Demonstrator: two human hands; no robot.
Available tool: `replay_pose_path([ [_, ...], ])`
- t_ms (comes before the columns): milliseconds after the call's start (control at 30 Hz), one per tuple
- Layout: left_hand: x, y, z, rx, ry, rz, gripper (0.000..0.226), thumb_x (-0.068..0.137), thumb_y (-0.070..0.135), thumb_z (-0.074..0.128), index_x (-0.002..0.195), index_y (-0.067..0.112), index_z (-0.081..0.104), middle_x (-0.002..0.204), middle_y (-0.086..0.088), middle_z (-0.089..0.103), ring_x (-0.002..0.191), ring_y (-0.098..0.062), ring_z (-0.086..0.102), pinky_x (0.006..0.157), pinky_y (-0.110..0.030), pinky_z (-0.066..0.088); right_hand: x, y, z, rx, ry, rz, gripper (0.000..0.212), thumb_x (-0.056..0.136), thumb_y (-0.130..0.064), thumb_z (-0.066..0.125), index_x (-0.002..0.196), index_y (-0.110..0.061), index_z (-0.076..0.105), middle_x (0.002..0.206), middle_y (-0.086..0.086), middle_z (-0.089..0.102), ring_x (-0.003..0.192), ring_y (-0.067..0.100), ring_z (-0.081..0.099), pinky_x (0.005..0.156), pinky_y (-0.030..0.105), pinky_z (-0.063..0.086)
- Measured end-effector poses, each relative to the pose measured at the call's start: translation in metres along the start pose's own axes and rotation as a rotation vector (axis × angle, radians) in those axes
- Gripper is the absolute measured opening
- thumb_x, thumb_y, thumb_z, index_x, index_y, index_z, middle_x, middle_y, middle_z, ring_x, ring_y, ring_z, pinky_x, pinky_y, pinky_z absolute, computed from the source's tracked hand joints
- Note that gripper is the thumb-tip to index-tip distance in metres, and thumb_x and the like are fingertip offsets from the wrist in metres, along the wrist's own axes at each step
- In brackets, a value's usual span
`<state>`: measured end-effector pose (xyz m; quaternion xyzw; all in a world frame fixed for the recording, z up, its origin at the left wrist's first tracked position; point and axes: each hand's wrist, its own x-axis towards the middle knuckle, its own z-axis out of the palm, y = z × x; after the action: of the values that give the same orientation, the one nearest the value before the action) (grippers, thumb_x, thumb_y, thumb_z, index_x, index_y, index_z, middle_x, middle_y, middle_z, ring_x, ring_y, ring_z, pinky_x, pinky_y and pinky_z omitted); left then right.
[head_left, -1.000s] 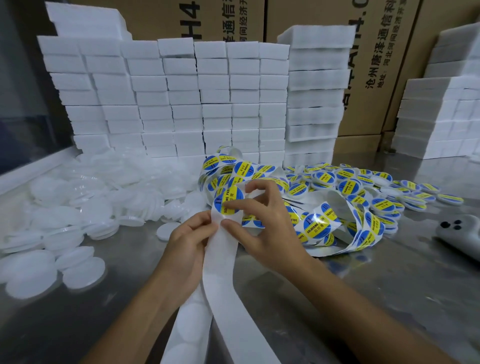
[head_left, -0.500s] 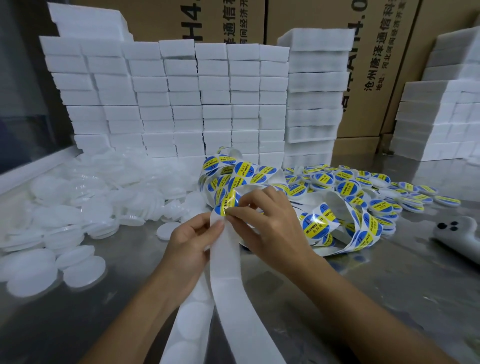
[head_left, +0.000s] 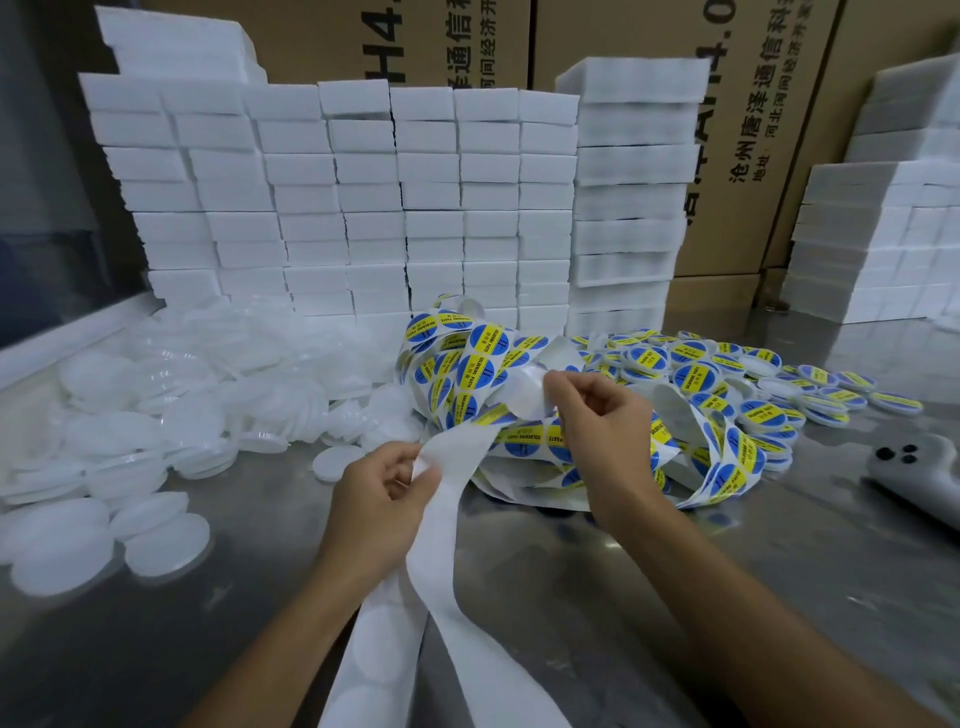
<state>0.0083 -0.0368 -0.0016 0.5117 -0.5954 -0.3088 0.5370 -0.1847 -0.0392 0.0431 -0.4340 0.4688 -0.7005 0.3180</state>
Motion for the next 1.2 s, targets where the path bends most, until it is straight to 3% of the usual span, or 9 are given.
replay_pose_path([
  [133,-0.001,-0.006,0.000,0.115,0.031,0.099,0.013,0.079,0.025,0.078,0.082,0.028,0.066,0.071,-0.002,0.063,0.060,-0.006,0.054,0.059,-0.013,0.044,-0.003,-0.002,0.002,0.120,-0.101,-0.014,0.009,0.092,-0.016,0.068,0.087,-0.011,0.072,0.063,-0.004,0.069,0.056,0.008,0.062,0.054,0.018,0.049],
  [267,0.002,-0.010,-0.008,0.356,0.086,0.189,0.030,0.088,0.052,0.057,0.080,0.025,0.068,0.085,0.006,0.067,0.084,-0.014,0.060,0.080,-0.036,0.048,-0.013,-0.003,0.010,0.137,-0.265,-0.025,0.008,0.091,-0.007,0.067,0.090,-0.011,0.074,0.083,0.009,0.076,0.079,0.015,0.072,0.070,0.022,0.056],
  [367,0.010,-0.015,-0.019,0.670,0.107,0.128,0.033,0.096,0.044,0.044,0.114,0.027,0.065,0.123,0.003,0.061,0.119,-0.024,0.052,0.099,-0.047,0.038,-0.021,-0.001,0.015,0.098,-0.320,0.022,0.010,0.087,-0.003,0.070,0.091,-0.011,0.075,0.085,0.011,0.076,0.079,0.013,0.070,0.073,0.022,0.057],
  [467,0.016,-0.027,-0.028,0.926,-0.064,-0.055,0.043,0.099,0.044,0.035,0.140,0.034,0.042,0.150,0.010,0.038,0.140,-0.015,0.030,0.106,-0.046,0.024,-0.024,0.001,0.017,0.100,-0.326,0.071,0.017,0.086,0.004,0.069,0.093,-0.010,0.074,0.078,0.001,0.074,0.069,0.003,0.068,0.062,0.014,0.050],
  [533,0.017,-0.029,-0.032,0.962,-0.088,-0.107,0.039,0.099,0.042,0.035,0.136,0.033,0.042,0.146,0.011,0.040,0.137,-0.014,0.031,0.104,-0.047,0.025,-0.024,0.002,0.017,0.105,-0.317,0.079,0.025,0.084,0.010,0.068,0.099,-0.010,0.073,0.080,-0.001,0.071,0.069,0.002,0.065,0.059,0.011,0.047],
  [667,0.018,-0.023,-0.036,0.989,0.031,-0.081,0.019,0.091,0.042,0.053,0.082,0.025,0.053,0.107,0.000,0.056,0.111,-0.025,0.050,0.087,-0.042,0.039,-0.024,0.003,0.017,0.111,-0.316,0.078,0.029,0.083,0.009,0.070,0.100,-0.014,0.072,0.080,-0.001,0.069,0.068,-0.001,0.064,0.056,0.009,0.045],
  [833,0.021,-0.025,-0.040,0.901,0.127,-0.164,0.034,0.083,0.043,0.068,0.112,0.025,0.068,0.117,-0.010,0.062,0.113,-0.033,0.053,0.095,-0.045,0.045,-0.025,0.005,0.019,0.116,-0.316,0.068,0.012,0.084,-0.001,0.073,0.091,-0.010,0.074,0.076,-0.005,0.074,0.068,0.000,0.067,0.060,0.011,0.048],
  [1100,0.023,-0.033,-0.044,0.712,0.252,-0.216,0.034,0.074,0.039,0.078,0.094,0.025,0.054,0.105,-0.004,0.065,0.103,-0.030,0.057,0.096,-0.049,0.044,-0.024,0.004,0.020,0.067,-0.334,0.056,0.011,0.087,-0.002,0.071,0.083,-0.011,0.069,0.065,-0.012,0.069,0.061,-0.004,0.062,0.061,0.010,0.047],
  [1200,0.021,-0.027,-0.040,0.590,0.288,-0.056,0.039,0.068,0.031,0.084,0.092,0.024,0.054,0.101,-0.003,0.064,0.095,-0.028,0.058,0.086,-0.048,0.049,-0.024,0.003,0.019,0.038,-0.345,0.076,0.012,0.088,-0.007,0.071,0.080,-0.016,0.068,0.063,-0.016,0.068,0.060,-0.005,0.060,0.053,0.009,0.043],
])
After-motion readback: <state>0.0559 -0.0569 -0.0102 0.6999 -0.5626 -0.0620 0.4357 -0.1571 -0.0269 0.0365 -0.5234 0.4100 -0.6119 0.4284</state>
